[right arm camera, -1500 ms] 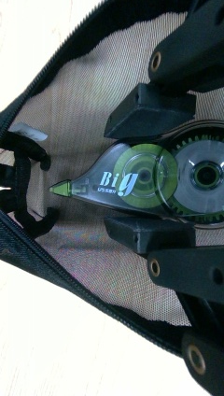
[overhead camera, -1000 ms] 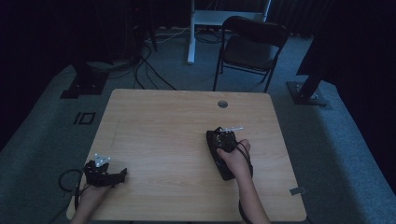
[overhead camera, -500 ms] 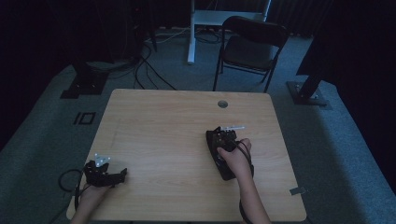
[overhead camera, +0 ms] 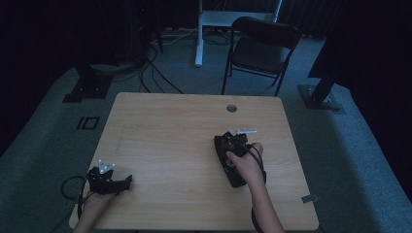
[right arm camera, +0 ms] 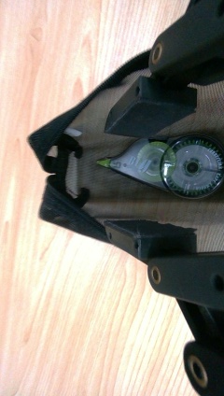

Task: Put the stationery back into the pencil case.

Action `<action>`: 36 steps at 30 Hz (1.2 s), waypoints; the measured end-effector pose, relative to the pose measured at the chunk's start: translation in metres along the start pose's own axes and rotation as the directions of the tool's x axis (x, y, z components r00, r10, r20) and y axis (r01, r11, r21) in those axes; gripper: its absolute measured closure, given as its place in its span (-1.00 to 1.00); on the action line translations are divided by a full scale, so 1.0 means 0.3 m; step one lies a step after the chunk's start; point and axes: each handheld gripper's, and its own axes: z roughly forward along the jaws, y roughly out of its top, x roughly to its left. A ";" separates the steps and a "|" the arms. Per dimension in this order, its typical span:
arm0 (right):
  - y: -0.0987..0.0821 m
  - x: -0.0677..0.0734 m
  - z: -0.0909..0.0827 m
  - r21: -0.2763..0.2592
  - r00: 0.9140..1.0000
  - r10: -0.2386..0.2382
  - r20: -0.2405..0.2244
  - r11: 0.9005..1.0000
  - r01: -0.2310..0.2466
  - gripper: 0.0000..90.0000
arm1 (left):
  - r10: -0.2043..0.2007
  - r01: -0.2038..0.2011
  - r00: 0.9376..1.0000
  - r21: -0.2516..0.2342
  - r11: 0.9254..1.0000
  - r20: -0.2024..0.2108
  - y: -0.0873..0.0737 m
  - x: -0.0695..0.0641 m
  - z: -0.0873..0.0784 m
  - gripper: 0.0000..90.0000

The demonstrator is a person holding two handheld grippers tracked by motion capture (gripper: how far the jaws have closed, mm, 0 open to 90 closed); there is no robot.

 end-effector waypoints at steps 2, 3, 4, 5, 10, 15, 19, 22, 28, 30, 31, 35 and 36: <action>0.002 0.000 -0.008 -0.004 1.000 -0.002 -0.003 1.000 0.002 0.01 | 0.000 0.000 1.000 0.000 1.000 0.000 0.000 0.000 0.000 -0.99; 0.003 -0.002 -0.013 -0.006 1.000 -0.002 -0.007 1.000 0.002 0.01 | 0.000 0.000 1.000 0.001 1.000 0.000 0.000 0.000 0.000 -0.99; 0.003 -0.004 -0.017 -0.009 1.000 -0.005 -0.007 1.000 0.005 0.00 | 0.000 0.000 1.000 0.000 1.000 0.000 0.000 0.000 0.000 -0.99; 0.004 -0.006 -0.021 -0.015 1.000 -0.006 -0.005 1.000 0.006 -0.01 | 0.000 0.000 1.000 0.000 1.000 0.000 0.000 0.000 0.000 -0.99; 0.000 -0.007 -0.043 -0.031 1.000 -0.018 -0.017 0.999 0.017 -0.03 | 0.000 0.000 1.000 0.000 1.000 0.000 0.000 0.000 0.000 -0.99; -0.002 -0.015 -0.077 -0.059 0.999 -0.021 -0.031 0.998 0.019 -0.03 | 0.000 0.000 1.000 0.000 1.000 0.000 0.000 0.000 0.000 -0.99; -0.009 -0.027 -0.108 -0.081 0.999 -0.039 -0.022 0.996 0.037 -0.04 | 0.000 0.000 1.000 0.000 1.000 0.000 0.000 0.000 0.000 -0.99; -0.016 -0.041 -0.130 -0.104 0.999 -0.036 -0.023 0.994 0.034 -0.06 | 0.000 0.000 1.000 0.000 1.000 0.000 0.000 0.000 0.000 -0.99; -0.032 -0.065 -0.157 -0.128 0.998 -0.055 -0.023 0.990 0.051 -0.07 | 0.000 0.000 1.000 0.000 1.000 0.000 0.000 0.000 0.000 -0.99; -0.038 -0.076 -0.162 -0.129 0.997 -0.068 -0.020 0.989 0.065 -0.07 | 0.000 0.000 1.000 0.000 1.000 0.000 0.000 0.000 0.000 -0.99; -0.040 -0.081 -0.165 -0.136 0.998 -0.066 -0.022 0.989 0.062 -0.07 | 0.000 0.000 1.000 0.000 1.000 0.000 0.000 0.000 0.000 -0.99; -0.050 -0.100 -0.176 -0.160 0.998 -0.061 -0.020 0.985 0.057 -0.08 | 0.000 0.000 1.000 0.000 1.000 0.000 0.000 0.000 0.000 -0.99; -0.054 -0.105 -0.179 -0.163 0.998 -0.056 -0.022 0.985 0.052 -0.09 | 0.000 0.000 1.000 0.000 1.000 0.000 0.000 0.000 0.000 -0.99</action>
